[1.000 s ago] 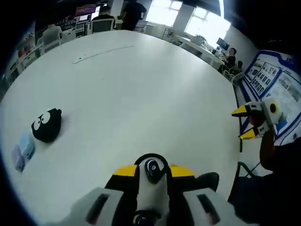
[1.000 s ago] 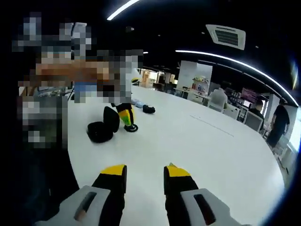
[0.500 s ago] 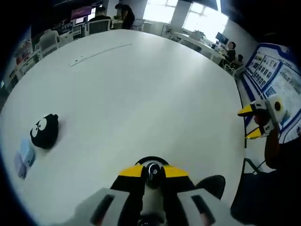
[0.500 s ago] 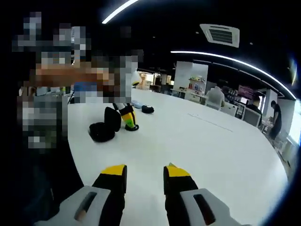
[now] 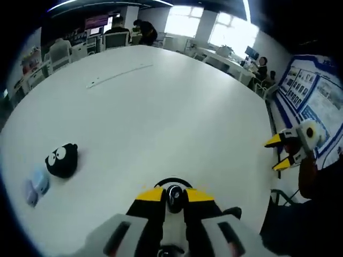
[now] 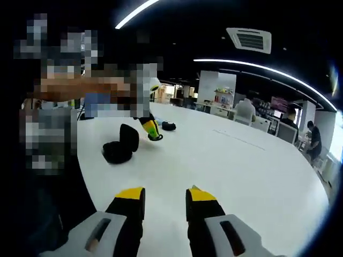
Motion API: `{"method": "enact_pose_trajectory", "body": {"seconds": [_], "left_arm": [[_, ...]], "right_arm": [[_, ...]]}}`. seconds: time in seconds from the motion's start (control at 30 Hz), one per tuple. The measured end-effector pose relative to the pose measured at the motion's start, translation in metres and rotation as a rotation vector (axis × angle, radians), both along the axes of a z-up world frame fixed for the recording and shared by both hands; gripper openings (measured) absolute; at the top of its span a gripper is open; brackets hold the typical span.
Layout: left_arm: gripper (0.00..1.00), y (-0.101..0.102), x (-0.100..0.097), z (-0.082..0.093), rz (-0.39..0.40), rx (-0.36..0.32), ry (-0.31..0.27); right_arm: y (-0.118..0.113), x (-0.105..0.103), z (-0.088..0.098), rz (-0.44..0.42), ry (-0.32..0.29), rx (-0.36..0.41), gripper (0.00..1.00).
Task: Pick up the earbuds from the table and place the earbuds into the earbud case
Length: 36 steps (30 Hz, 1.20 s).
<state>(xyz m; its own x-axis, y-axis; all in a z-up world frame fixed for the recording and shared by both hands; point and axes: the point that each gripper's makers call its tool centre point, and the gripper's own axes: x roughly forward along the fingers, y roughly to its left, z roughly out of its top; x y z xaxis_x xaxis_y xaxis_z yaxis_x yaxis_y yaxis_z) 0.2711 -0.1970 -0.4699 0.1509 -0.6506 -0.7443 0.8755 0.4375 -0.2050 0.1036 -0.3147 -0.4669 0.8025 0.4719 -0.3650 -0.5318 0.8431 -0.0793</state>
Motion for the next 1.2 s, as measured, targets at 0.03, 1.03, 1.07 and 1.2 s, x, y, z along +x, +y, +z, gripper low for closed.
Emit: {"method": "enact_pose_trajectory", "body": {"seconds": [0.03,1.03,1.07,1.2], "left_arm": [[0.15,0.000,-0.001,0.007,0.000,-0.017,-0.009],[0.15,0.017,-0.115,0.008,-0.100,-0.104,-0.034],[0.15,0.017,-0.116,0.003,-0.108,-0.093,-0.035],[0.15,0.018,-0.113,-0.011,-0.113,-0.060,-0.043]], "right_arm": [[0.001,0.000,0.000,0.001,0.000,0.000,0.29],[0.034,-0.014,0.002,0.052,-0.009,0.003,0.29],[0.034,-0.014,0.001,0.052,-0.008,0.005,0.29],[0.035,-0.014,-0.001,0.050,0.002,0.011,0.29]]}}
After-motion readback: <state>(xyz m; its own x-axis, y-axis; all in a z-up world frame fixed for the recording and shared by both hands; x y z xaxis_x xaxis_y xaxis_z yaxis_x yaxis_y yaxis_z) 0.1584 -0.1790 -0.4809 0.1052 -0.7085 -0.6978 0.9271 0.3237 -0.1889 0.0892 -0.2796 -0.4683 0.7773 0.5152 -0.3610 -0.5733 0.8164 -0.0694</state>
